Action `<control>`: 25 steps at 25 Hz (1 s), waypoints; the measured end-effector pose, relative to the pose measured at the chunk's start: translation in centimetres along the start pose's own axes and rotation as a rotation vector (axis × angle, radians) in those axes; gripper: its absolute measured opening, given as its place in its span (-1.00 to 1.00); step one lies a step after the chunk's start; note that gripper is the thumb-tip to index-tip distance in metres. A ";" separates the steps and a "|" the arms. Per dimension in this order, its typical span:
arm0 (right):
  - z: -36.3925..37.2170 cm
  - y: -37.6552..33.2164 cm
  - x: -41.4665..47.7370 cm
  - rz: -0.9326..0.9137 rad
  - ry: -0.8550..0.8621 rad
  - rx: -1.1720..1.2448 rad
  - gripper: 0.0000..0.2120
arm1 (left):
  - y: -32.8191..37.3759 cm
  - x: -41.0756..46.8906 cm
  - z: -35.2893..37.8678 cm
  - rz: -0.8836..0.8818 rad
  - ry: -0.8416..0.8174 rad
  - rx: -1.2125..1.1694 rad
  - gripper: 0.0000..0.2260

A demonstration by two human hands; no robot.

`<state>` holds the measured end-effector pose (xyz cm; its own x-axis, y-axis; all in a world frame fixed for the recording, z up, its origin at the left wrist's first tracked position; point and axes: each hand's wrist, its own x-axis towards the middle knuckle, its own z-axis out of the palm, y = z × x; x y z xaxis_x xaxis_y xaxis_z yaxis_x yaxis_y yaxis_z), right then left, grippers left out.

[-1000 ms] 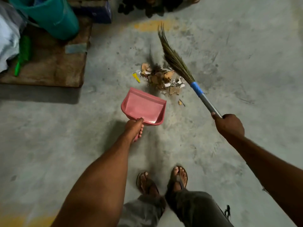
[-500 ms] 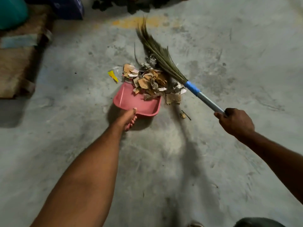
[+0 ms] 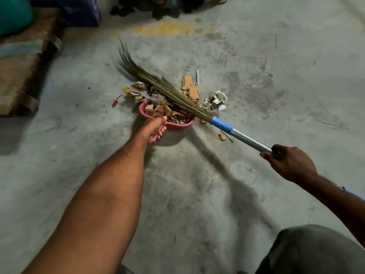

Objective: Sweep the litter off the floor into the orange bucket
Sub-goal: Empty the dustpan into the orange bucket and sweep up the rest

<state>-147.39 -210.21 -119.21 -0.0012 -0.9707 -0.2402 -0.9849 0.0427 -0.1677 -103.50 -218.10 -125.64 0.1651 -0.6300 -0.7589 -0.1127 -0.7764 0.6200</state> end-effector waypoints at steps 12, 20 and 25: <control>-1.6 4.0 1.0 0.209 0.020 0.067 -0.53 | -0.1 -3.6 -3.9 -0.137 -0.151 0.186 -0.59; -0.3 3.9 -1.1 -0.005 -0.109 0.027 -0.53 | 0.2 -3.4 0.4 -0.055 -0.085 0.156 -0.60; -1.2 3.8 -3.4 -0.001 -0.102 0.063 -0.53 | -0.8 -5.3 2.7 0.075 0.071 0.000 -0.63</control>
<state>-151.38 -207.02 -117.92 0.0211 -0.9417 -0.3358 -0.9720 0.0593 -0.2275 -106.88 -214.15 -122.66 0.2254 -0.6838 -0.6940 -0.1274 -0.7269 0.6748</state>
